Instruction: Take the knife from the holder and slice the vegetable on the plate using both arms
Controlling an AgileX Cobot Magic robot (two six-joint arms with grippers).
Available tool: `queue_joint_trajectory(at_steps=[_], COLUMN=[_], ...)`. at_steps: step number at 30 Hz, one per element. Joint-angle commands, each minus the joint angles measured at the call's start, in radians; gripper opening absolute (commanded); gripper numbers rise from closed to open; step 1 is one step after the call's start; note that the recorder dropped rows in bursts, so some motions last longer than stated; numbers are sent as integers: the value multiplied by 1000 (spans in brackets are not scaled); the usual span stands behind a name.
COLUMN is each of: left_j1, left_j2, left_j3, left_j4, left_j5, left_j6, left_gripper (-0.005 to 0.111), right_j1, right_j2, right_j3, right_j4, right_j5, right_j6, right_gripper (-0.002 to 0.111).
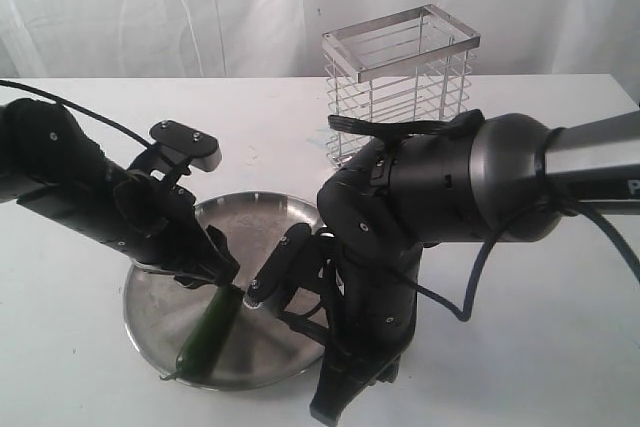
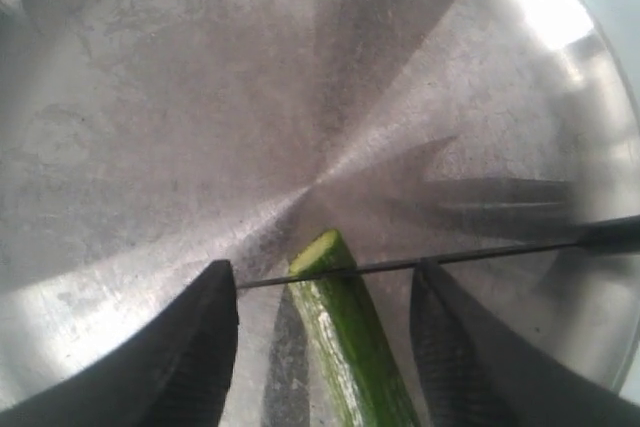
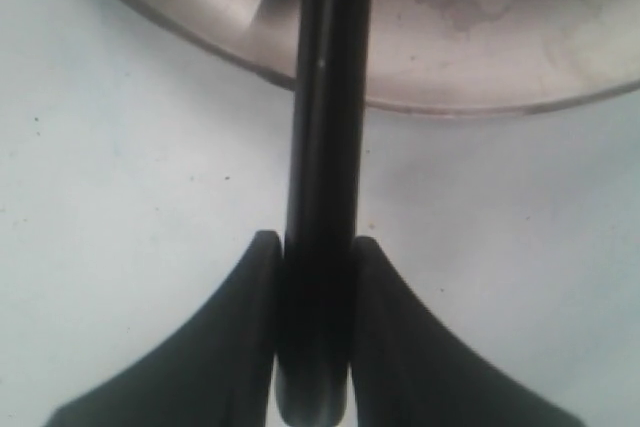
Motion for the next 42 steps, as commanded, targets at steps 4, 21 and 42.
queue_joint_trajectory(at_steps=[4,21,42], left_j1=[4,4,4], left_j2=[62,64,189], left_j3=[-1,-19,-19], left_j4=[14,14,22], left_j5=[-5,-18,-75], left_j6=[2,-42,-40], left_gripper=[32,30,30], right_j1=[2,2,2], right_j2=[-1,-1,-1], right_j3=[-7,-7,-7], right_j4=[-1,-1,-88], right_j5=[9,-20,199], right_j6=[-11,-13,-13], right_gripper=[0,0,0])
